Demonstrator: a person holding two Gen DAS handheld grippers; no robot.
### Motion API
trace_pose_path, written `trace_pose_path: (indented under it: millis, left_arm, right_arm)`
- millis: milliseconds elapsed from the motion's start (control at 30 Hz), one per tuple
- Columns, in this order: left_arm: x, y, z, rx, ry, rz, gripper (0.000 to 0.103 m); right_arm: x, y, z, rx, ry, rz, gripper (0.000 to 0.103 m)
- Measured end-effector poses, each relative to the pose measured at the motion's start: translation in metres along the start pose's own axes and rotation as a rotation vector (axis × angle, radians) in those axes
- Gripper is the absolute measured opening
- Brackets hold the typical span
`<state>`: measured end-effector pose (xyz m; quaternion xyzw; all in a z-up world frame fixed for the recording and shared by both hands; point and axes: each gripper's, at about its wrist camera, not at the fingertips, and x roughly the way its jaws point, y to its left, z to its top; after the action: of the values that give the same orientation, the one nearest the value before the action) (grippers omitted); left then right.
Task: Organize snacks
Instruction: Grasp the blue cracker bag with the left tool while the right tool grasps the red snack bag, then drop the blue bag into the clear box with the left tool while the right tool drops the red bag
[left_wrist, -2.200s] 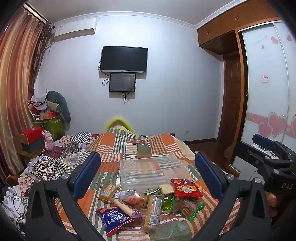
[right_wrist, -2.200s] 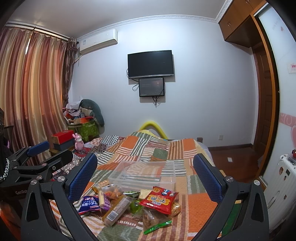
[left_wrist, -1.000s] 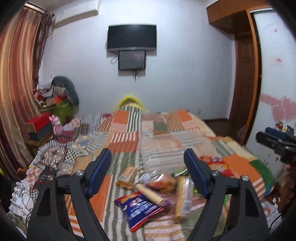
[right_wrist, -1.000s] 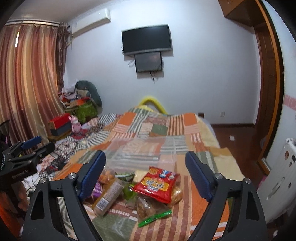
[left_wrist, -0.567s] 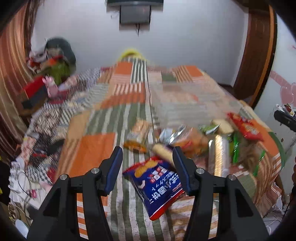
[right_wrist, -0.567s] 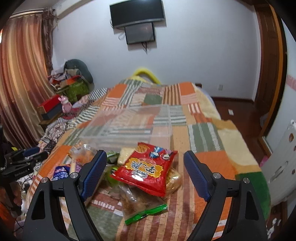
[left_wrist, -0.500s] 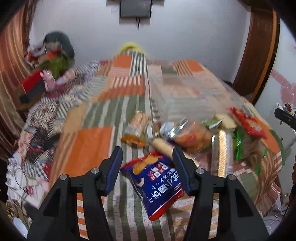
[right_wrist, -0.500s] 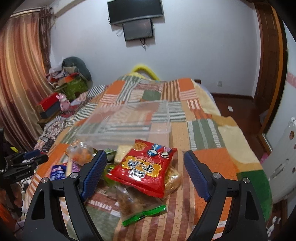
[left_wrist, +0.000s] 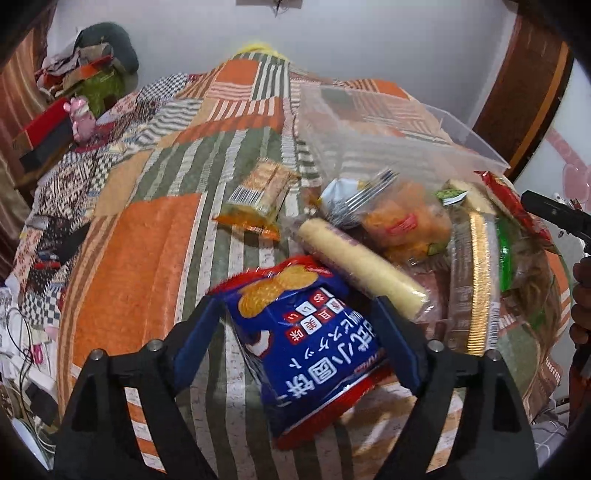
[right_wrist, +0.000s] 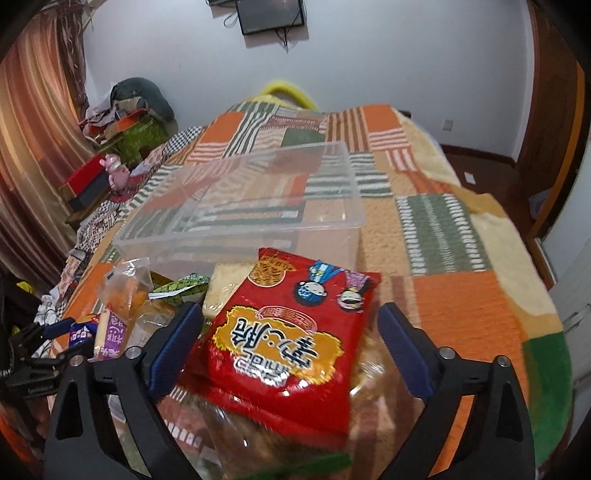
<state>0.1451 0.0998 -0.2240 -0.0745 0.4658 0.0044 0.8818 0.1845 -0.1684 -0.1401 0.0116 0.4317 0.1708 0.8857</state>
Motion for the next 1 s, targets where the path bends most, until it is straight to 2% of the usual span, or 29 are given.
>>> trace_pose_path:
  millis: [200, 367, 467, 567, 633, 833, 1000]
  left_arm:
    - [0.023, 0.006, -0.005, -0.024, 0.075, 0.022, 0.086]
    - [0.025, 0.002, -0.008, 0.006, 0.056, 0.05, 0.085]
    - [0.024, 0.001, -0.007, 0.023, 0.049, 0.071, 0.075]
    - [0.021, 0.002, -0.006, 0.019, 0.041, 0.081, 0.065]
    - [0.018, 0.005, -0.005, 0.012, 0.038, 0.082, 0.063]
    - [0.003, 0.016, -0.002, -0.012, 0.005, 0.101, 0.061]
    - [-0.02, 0.02, 0.012, -0.026, -0.053, 0.115, 0.061]
  right_arm:
    - [0.015, -0.005, 0.0, 0.023, 0.052, 0.012, 0.097]
    - [0.016, -0.005, -0.001, 0.005, 0.061, 0.023, 0.095]
    - [0.017, -0.005, -0.003, -0.011, 0.065, 0.009, 0.079]
    - [0.014, -0.01, -0.002, 0.005, 0.055, 0.023, 0.072]
    - [0.01, -0.011, -0.001, 0.002, 0.046, 0.023, 0.067]
    - [-0.005, -0.013, 0.001, 0.001, 0.008, 0.019, 0.066]
    - [-0.021, -0.017, 0.008, 0.003, -0.04, 0.02, 0.066]
